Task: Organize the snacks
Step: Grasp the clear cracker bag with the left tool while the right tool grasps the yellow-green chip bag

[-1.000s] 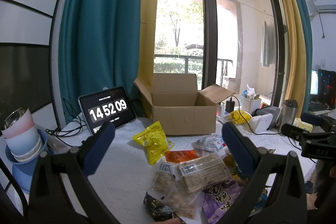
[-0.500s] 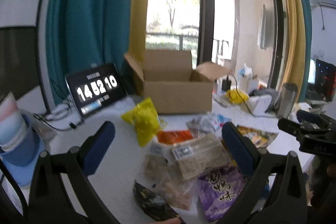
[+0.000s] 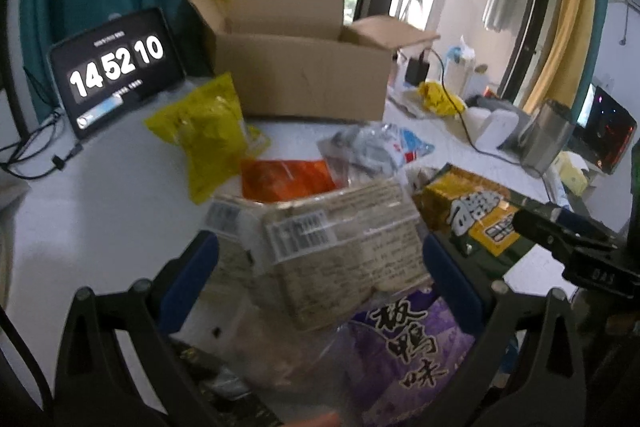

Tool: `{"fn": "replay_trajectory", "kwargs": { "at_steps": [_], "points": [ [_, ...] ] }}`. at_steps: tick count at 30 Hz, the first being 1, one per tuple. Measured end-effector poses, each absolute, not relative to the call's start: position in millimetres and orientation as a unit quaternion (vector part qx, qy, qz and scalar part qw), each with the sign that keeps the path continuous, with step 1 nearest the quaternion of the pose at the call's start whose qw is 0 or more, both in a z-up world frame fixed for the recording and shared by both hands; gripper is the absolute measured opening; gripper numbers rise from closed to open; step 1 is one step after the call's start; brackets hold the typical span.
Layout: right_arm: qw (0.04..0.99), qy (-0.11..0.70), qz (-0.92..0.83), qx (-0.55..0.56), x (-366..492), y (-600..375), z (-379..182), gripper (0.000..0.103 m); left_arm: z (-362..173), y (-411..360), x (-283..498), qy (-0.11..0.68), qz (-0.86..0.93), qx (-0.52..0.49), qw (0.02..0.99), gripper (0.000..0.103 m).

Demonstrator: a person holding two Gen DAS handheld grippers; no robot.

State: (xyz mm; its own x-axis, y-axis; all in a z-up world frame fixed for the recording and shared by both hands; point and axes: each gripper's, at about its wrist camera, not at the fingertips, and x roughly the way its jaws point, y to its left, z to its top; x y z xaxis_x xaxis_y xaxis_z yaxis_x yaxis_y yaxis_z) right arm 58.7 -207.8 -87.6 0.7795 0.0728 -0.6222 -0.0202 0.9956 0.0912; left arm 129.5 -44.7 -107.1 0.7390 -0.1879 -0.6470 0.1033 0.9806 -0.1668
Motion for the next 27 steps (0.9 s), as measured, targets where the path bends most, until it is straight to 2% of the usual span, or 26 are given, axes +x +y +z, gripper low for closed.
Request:
{"fn": "replay_trajectory", "kwargs": {
  "at_steps": [11, 14, 17, 19, 21, 24, 27],
  "points": [
    [0.920, 0.375, 0.088, 0.067, 99, -211, -107, 0.097, -128, -76, 176, 0.418, -0.081, -0.018, 0.905, 0.103],
    [0.912, 0.390, 0.103, 0.067, 105, -207, -115, 0.085, -132, -80, 182, 0.426, -0.076, -0.001, 0.901, 0.103],
    [0.910, 0.392, 0.123, 0.061, 108, -202, -118, 0.065, -131, -89, 184, 0.425, -0.074, 0.025, 0.902, 0.103],
    [0.911, 0.386, 0.135, 0.049, 107, -198, -116, 0.037, -127, -96, 183, 0.422, -0.087, 0.038, 0.902, 0.103],
    [0.914, 0.378, 0.141, 0.036, 106, -194, -115, 0.024, -125, -105, 185, 0.419, -0.104, 0.056, 0.900, 0.103],
    [0.916, 0.374, 0.142, 0.037, 107, -196, -115, 0.023, -126, -115, 194, 0.425, -0.115, 0.093, 0.893, 0.103],
    [0.917, 0.368, 0.144, 0.049, 108, -203, -112, 0.020, -123, -110, 205, 0.435, -0.148, 0.068, 0.885, 0.103]
  ]
}}
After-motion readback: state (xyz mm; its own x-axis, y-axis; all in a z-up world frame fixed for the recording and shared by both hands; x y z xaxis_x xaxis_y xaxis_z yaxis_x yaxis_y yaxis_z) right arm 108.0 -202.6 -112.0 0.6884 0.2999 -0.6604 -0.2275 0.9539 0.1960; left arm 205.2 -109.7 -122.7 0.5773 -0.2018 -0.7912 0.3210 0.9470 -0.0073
